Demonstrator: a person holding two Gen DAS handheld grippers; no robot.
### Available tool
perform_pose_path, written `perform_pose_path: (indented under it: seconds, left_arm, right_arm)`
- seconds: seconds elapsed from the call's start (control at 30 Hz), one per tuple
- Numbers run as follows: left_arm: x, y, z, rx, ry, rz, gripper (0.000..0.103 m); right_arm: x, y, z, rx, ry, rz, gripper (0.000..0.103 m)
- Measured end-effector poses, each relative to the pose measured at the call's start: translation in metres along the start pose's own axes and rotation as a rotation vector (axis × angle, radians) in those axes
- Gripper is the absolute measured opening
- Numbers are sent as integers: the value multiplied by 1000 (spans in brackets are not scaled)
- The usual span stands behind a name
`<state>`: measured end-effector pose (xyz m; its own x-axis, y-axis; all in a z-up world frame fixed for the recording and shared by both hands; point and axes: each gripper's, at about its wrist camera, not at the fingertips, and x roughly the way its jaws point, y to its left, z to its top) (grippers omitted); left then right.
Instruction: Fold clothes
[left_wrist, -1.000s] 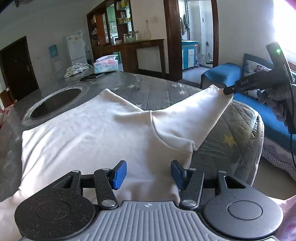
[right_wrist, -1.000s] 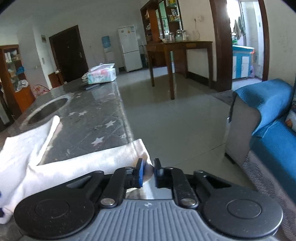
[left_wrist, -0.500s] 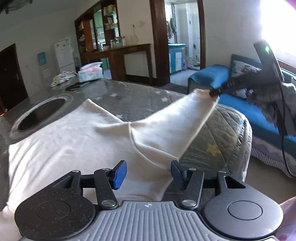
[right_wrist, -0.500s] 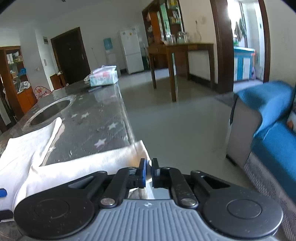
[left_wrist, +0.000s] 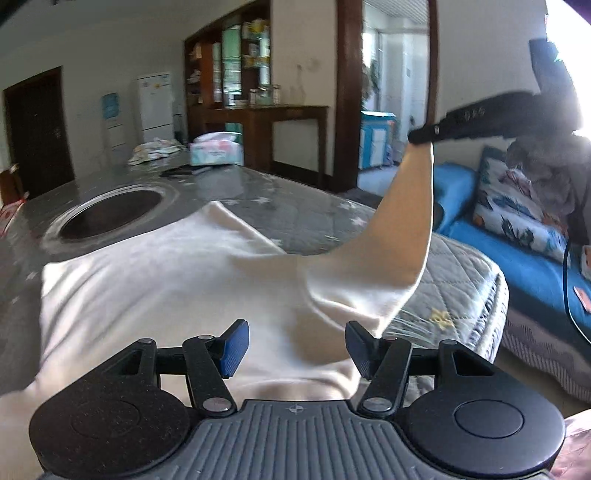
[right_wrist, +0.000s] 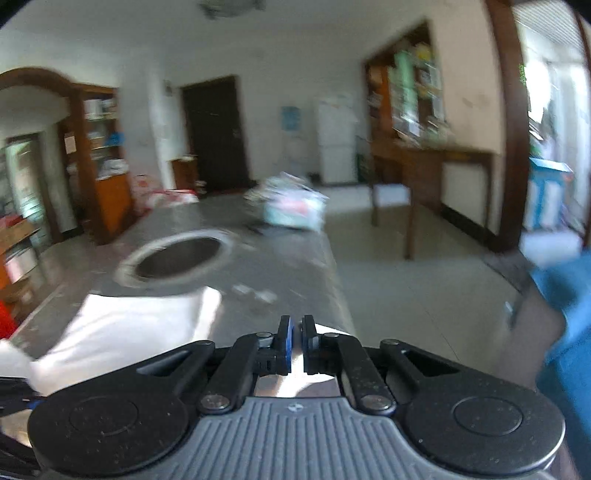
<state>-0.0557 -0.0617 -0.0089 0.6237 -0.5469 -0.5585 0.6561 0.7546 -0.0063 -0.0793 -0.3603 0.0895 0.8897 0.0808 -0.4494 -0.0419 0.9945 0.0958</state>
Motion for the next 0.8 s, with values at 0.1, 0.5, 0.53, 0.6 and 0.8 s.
perform_pose_path:
  seconds: [0.1,0.5,0.53,0.6,0.8]
  left_arm:
    - [-13,13,-6,-39,-21,27,64]
    - [-49,56,-36,-201,-63,123,67]
    - [-50,58,-38,-212,-64,127,67]
    - [-52,60,-41,-230,-63,134,68]
    - [-53,64,-46,-262,-58,144,68]
  right_arm:
    - [2,39,22,-93,-20,82,4]
    - [55,187,22,-341,83,376,4]
    - [59,197,18,-352,101,396,4]
    - [67,212,10,-361,128,425,4]
    - [83,236,-7,-351,177,485,6]
